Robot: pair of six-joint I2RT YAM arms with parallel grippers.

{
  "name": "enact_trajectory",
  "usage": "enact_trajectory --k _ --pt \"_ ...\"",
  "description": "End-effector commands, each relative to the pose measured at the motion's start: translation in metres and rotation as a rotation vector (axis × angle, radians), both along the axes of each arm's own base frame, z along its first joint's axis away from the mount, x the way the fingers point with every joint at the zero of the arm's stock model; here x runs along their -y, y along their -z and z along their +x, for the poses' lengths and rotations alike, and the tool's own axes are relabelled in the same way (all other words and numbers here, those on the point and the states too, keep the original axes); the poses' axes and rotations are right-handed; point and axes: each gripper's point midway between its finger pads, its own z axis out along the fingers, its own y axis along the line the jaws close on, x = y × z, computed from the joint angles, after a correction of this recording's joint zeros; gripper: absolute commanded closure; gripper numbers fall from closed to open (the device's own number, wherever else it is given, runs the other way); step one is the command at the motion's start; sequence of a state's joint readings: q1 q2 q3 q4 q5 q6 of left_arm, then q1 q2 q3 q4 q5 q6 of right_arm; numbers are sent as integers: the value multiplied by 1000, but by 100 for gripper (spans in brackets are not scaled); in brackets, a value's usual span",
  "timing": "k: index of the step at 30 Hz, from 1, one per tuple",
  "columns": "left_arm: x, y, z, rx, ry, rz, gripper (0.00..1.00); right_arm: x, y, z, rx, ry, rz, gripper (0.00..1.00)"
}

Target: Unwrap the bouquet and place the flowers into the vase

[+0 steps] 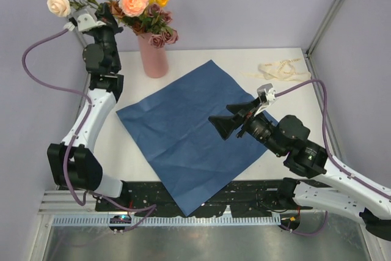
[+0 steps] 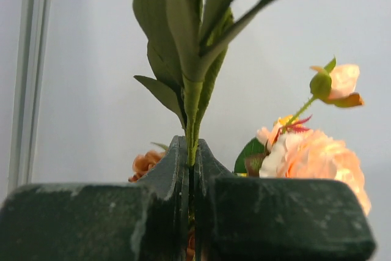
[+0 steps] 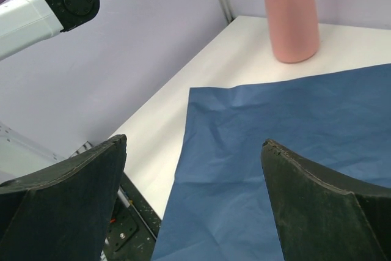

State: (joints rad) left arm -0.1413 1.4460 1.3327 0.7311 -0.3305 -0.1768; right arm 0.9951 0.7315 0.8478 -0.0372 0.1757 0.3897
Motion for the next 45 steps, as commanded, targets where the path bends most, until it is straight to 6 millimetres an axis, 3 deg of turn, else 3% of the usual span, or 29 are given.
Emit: enact_trajectory --k 1,11,15,22,26,32,38,45 --pt "-9 -42 2 134 -64 30 100 27 -40 9 95 115 30 5" --pt "8 -26 74 120 -50 129 100 30 -53 21 135 174 23 5" --pt "13 -17 94 116 -47 170 100 26 -51 25 132 175 14 5" --pt "17 17 120 58 -65 235 100 22 -51 34 138 188 5 5" --pt "20 24 124 43 -68 276 100 20 -47 38 129 185 2 5" --pt "7 4 112 74 -124 267 100 21 -45 38 121 177 11 5" --pt "10 -11 102 98 -100 263 100 21 -46 39 117 173 16 5" --pt "22 -5 103 81 -16 250 100 18 -44 37 108 156 21 5"
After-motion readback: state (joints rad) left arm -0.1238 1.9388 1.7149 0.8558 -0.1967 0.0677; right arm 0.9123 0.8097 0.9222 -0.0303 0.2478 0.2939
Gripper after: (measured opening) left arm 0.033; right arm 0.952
